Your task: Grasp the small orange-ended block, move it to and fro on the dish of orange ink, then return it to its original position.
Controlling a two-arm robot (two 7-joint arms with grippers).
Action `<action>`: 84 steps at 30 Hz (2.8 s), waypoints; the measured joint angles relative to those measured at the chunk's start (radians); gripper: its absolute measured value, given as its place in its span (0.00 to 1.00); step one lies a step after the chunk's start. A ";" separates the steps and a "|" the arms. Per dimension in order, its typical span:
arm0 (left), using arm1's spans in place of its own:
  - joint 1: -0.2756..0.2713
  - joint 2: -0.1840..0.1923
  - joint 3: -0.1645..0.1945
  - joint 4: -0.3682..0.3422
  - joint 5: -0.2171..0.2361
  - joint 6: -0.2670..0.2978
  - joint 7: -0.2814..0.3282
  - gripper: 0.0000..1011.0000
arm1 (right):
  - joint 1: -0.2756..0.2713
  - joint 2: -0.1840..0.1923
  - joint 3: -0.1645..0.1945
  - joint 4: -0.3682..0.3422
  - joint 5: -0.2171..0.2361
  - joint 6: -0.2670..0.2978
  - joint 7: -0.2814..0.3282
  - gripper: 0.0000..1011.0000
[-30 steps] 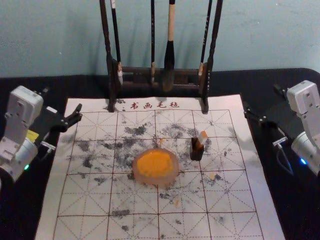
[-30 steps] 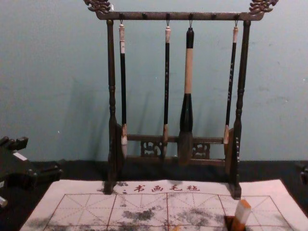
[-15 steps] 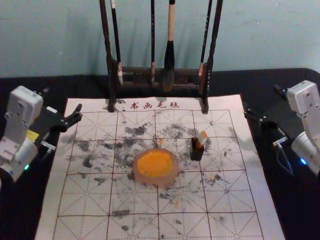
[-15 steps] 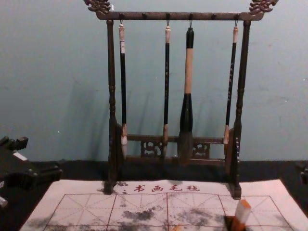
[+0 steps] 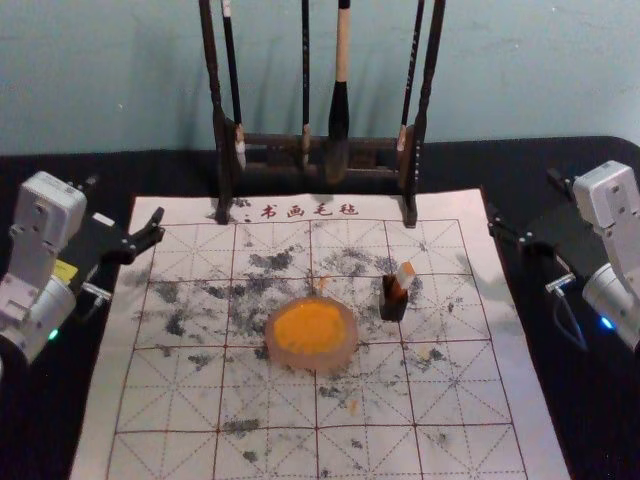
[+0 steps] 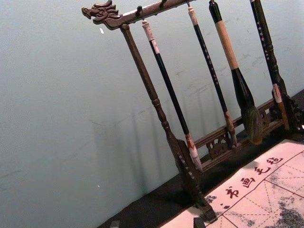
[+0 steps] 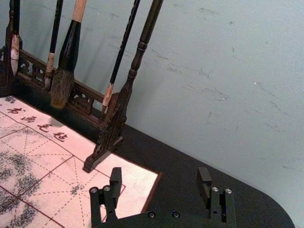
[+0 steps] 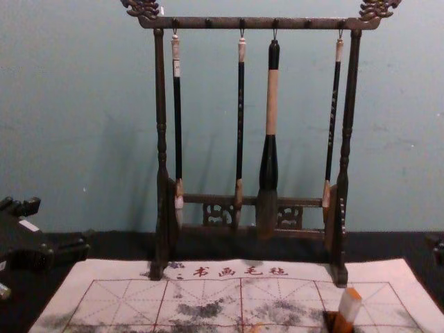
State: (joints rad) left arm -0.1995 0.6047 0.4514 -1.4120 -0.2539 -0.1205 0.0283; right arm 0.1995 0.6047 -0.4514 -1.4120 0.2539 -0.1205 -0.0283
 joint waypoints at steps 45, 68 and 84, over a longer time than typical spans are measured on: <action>0.000 0.000 0.000 0.000 0.000 0.000 0.000 0.99 | -0.159 0.015 0.070 -0.332 0.241 0.416 0.284 0.99; 0.000 0.000 0.000 0.000 0.000 0.000 0.000 0.99 | -0.047 -0.108 0.047 -0.261 0.197 0.604 0.274 0.99; 0.000 0.000 0.000 0.000 0.000 0.000 0.000 0.99 | -0.048 -0.111 0.050 -0.261 0.190 0.604 0.281 0.99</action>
State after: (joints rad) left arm -0.1995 0.6047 0.4514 -1.4120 -0.2539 -0.1206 0.0283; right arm 0.1519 0.4942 -0.4016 -1.6725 0.4436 0.4839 0.2524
